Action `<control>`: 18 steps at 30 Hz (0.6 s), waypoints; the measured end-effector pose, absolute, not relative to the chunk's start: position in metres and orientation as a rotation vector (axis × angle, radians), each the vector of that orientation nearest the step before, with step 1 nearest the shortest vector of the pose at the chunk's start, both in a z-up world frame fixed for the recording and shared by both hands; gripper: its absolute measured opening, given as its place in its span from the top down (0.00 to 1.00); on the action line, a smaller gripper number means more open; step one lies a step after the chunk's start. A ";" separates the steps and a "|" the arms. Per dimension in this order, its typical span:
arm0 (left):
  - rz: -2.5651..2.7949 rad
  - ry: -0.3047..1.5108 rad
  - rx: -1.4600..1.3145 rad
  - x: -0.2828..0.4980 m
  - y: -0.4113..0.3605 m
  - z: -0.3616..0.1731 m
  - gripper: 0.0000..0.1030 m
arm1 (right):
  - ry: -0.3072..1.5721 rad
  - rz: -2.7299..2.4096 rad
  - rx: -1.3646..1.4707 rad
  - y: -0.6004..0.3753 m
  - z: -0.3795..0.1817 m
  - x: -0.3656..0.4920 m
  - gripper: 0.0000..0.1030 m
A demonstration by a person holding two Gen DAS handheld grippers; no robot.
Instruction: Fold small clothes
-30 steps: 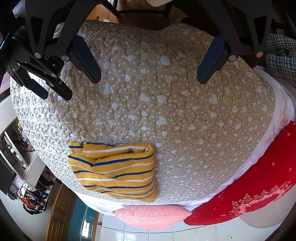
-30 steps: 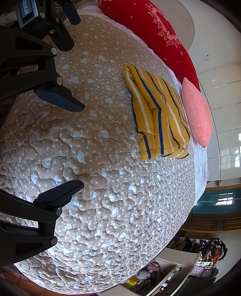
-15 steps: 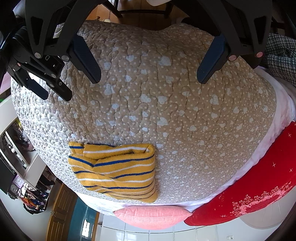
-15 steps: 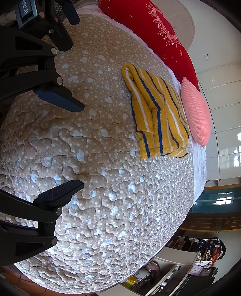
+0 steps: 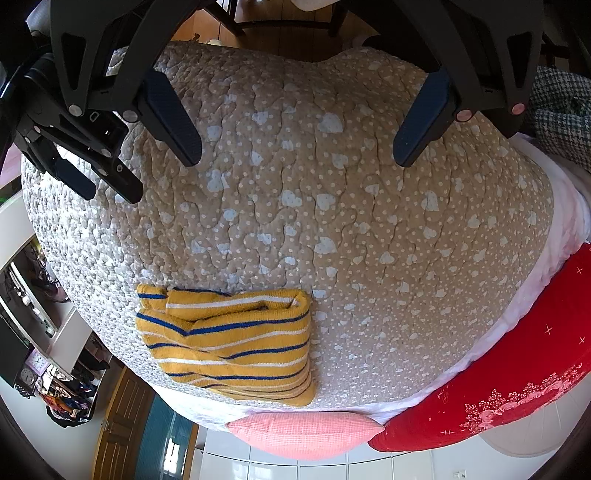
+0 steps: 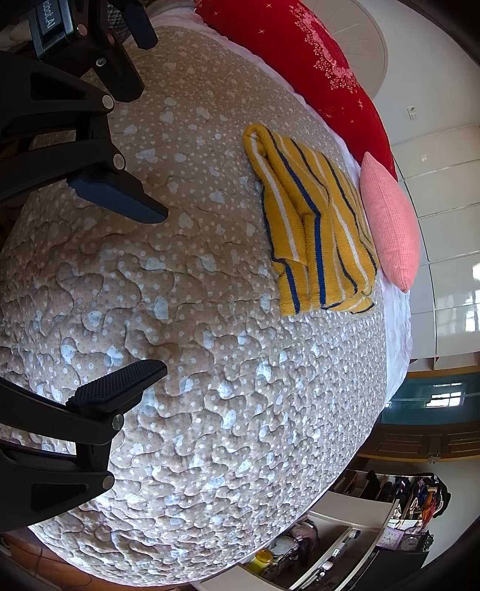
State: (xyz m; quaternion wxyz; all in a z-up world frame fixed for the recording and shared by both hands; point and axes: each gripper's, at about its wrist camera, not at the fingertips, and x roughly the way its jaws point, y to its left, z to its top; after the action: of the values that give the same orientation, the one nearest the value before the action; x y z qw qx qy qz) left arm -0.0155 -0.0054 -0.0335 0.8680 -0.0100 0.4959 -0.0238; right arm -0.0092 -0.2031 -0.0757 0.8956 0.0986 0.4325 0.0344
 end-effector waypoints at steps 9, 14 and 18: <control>-0.039 1.044 -0.038 -0.012 0.002 -0.039 0.00 | 0.894 0.060 0.199 -0.204 -0.078 -0.010 0.22; -0.022 1.055 -0.040 -0.006 0.009 -0.049 0.00 | 0.896 0.063 0.176 -0.203 -0.081 -0.003 0.22; -0.010 1.063 -0.050 0.002 0.014 -0.056 0.00 | 0.893 0.089 0.135 -0.194 -0.081 0.008 0.22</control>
State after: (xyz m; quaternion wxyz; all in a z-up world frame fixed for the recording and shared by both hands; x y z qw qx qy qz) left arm 0.0018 0.0141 -0.0556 0.8616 -0.0236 0.5070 -0.0048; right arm 0.0083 -0.1938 -0.0806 0.8987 0.0650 0.4315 0.0431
